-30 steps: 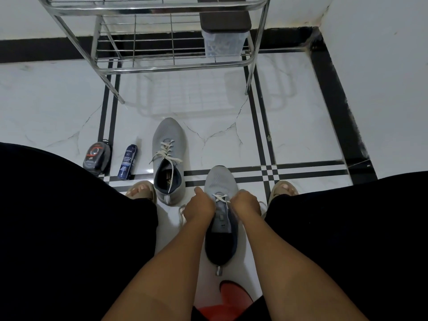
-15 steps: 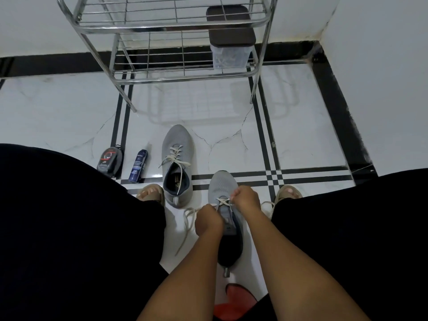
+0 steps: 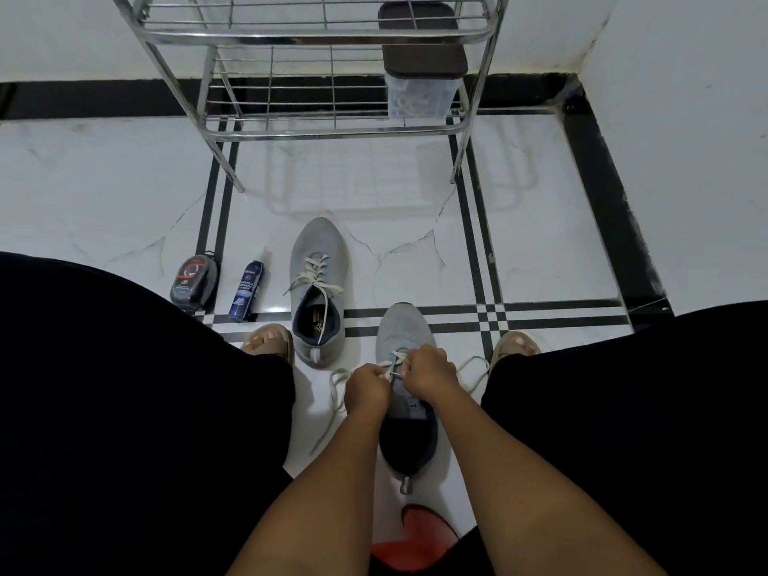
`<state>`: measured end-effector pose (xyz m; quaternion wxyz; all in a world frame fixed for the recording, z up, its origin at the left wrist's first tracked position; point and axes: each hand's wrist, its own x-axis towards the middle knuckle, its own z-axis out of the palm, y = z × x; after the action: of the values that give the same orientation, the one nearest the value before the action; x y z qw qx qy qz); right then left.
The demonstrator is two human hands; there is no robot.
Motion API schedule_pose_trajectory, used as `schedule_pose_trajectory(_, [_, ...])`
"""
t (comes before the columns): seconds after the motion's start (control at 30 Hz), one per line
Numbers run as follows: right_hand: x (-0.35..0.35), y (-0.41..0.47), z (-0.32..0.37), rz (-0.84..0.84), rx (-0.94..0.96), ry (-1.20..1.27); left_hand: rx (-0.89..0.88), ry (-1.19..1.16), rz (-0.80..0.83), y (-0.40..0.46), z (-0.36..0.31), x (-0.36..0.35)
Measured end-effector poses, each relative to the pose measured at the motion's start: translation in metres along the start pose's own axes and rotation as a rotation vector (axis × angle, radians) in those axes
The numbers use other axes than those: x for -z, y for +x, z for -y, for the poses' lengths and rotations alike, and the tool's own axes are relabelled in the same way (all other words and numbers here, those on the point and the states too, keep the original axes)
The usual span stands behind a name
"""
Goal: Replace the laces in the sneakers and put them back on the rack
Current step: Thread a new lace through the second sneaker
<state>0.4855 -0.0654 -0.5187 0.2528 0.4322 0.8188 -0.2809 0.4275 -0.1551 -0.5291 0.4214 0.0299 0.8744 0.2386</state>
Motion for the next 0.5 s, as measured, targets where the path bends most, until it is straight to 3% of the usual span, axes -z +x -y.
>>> schedule_pose_trajectory(0.17, [0.003, -0.004, 0.004, 0.043, 0.028, -0.042, -0.001, -0.011, 0.004, -0.004, -0.001, 0.000])
schedule_pose_trajectory(0.4, [0.001, -0.007, 0.004, -0.015, 0.016, -0.010, -0.011, -0.114, 0.047, -0.001, -0.005, -0.001])
schedule_pose_trajectory(0.5, [0.005, -0.011, 0.004, -0.097, 0.002, -0.068, -0.032, -0.041, 0.048, 0.003, -0.005, -0.003])
